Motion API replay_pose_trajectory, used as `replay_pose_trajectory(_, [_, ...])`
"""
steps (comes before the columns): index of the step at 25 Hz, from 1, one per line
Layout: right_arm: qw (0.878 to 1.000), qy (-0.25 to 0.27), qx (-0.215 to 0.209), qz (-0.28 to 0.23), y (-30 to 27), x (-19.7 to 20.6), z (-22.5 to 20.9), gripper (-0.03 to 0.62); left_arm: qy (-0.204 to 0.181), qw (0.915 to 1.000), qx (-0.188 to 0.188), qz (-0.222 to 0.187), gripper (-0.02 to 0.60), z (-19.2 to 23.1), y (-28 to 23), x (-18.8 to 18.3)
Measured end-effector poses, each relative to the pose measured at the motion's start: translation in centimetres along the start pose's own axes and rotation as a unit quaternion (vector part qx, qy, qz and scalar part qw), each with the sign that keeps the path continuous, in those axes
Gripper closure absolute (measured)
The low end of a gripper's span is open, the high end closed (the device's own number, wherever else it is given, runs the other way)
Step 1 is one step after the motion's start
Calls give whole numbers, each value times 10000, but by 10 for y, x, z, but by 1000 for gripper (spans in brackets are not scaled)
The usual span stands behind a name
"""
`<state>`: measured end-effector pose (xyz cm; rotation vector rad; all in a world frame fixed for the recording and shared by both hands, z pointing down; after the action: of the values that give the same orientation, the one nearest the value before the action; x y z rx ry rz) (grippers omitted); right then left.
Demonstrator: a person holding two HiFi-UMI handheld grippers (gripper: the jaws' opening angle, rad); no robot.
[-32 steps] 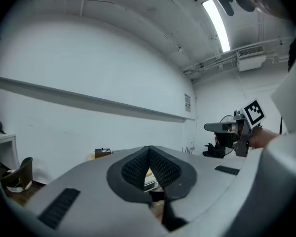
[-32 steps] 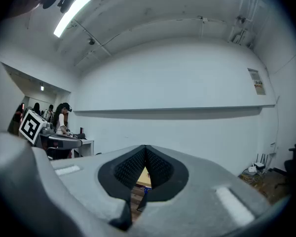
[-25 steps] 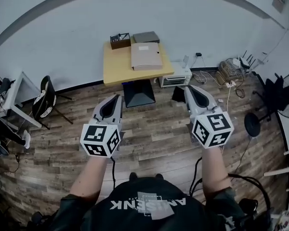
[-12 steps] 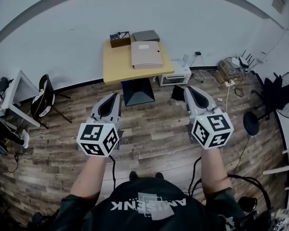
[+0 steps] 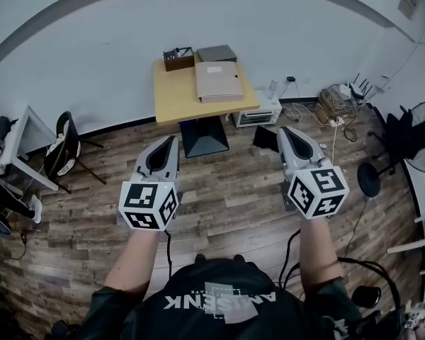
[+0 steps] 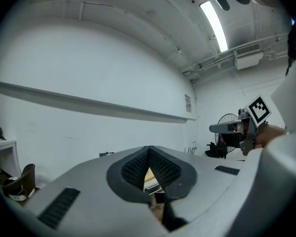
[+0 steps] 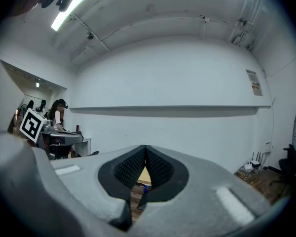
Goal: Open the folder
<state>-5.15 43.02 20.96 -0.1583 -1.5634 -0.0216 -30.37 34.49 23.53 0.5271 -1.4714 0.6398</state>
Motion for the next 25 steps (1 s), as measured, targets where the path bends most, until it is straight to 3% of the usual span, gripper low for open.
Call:
replay_pose_trajectory(8, [9998, 146, 126, 112, -14, 14, 9, 592, 78, 9997, 243, -69, 583, 24, -6, 12])
replay_pose_trajectory(10, [9993, 317, 153, 117, -22, 14, 4, 592, -4, 9995, 303, -61, 583, 23, -13, 13])
replay_pose_trajectory(16, [9999, 161, -21, 52, -64, 23, -28, 591, -246, 9992, 307, -16, 583, 25, -53, 16])
replay_pose_trajectory(20, [9997, 56, -238, 7, -112, 22, -59, 592, -380, 9993, 37, 23, 583, 35, -96, 11])
replay_pose_trajectory(25, [9982, 170, -577, 59, -176, 9, -104, 591, -262, 9989, -396, 25, 583, 49, -162, -3])
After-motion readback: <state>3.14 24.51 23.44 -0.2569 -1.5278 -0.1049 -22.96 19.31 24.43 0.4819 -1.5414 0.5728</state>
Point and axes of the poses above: the fingertips, and each gripper's own axes: y backward along the fingers, z to its left, x out of its underside, the point moved 4 cm from there along y, backward along the fingers
